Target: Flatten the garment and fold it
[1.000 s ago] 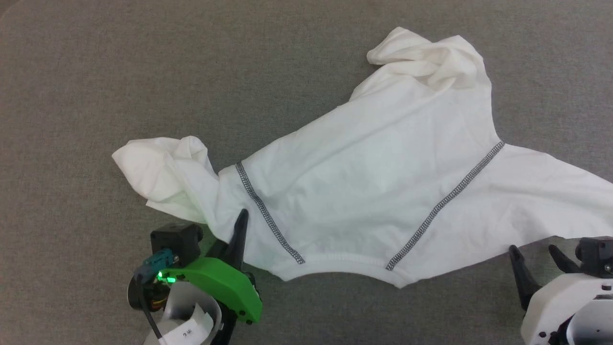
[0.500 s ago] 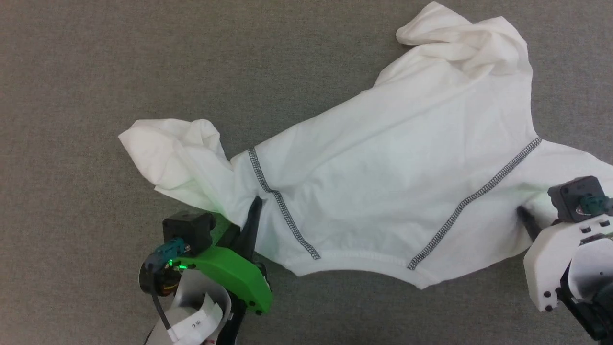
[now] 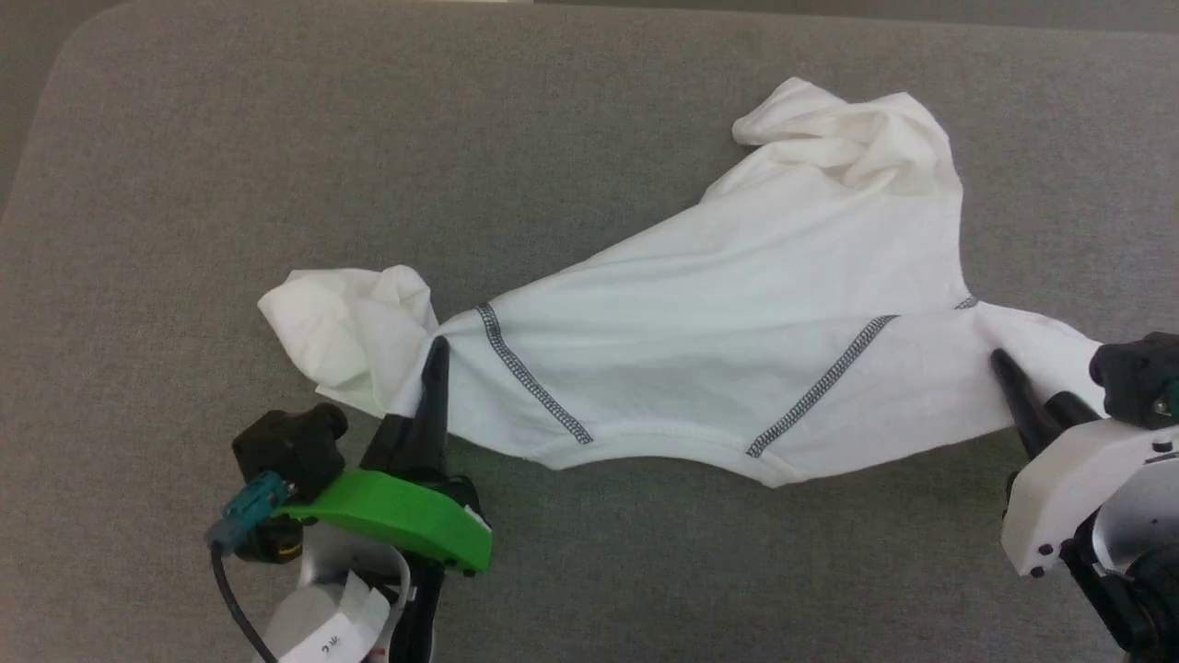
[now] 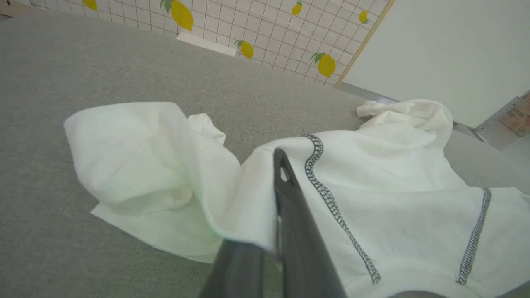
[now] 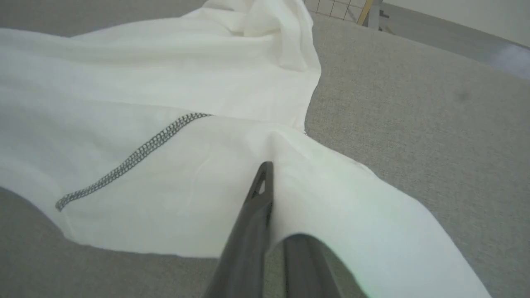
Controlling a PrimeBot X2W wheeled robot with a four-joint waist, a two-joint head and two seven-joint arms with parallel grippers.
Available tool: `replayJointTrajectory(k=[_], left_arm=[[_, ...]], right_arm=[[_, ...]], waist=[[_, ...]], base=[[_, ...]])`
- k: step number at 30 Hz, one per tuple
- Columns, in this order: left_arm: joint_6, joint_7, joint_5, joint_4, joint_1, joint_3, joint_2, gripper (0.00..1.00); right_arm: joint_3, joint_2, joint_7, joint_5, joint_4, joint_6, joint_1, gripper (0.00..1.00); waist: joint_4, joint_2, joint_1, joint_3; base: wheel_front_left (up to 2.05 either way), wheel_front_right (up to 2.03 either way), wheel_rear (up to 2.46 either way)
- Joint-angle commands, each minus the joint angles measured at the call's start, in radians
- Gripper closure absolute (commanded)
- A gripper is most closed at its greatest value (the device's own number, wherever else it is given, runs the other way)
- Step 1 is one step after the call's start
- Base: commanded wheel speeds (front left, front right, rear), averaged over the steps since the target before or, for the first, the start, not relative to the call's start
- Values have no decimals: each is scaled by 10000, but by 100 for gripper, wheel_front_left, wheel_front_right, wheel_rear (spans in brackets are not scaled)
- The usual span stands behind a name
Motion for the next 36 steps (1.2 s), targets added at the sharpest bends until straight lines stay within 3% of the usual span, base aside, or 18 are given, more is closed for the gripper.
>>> replayJointTrajectory(k=[1,8,14,19,30,36], left_arm=[[64,-91,-96,-112,39,115,55,100],[67,250,38,-501,-549,335,513,100],[90,972,21,-691,-1863,390,679,100],[123,1635,51,-463,-3439,453,802,100],[-497,3526,-11,1267,-7063,371,1603,100],[-401,4239,-42,2011,-8620,624,1913,100]], right_arm=[[-133,150,-306,101,-66,-13,-63,100],[-675,573,-1923,-47,142,-13,-942,100],[-377,415,-2520,-198,398,-13,-2299,100],[128,60,-2532,-249,860,-13,-3721,100],[1429,-837,-1981,-133,2716,-13,-7395,100],[1956,-1183,-1854,-164,3773,-13,-9201,100]], waist=[[-385,0,-1,-741],[-755,0,-1,-1647],[-921,0,-1,-2285],[-966,0,-1,-2681],[-1002,0,-1,-2798],[-1066,0,-1,-2618]], base=[[0,0,0],[0,0,0],[0,0,0],[0,0,0],[0,0,0],[0,0,0]])
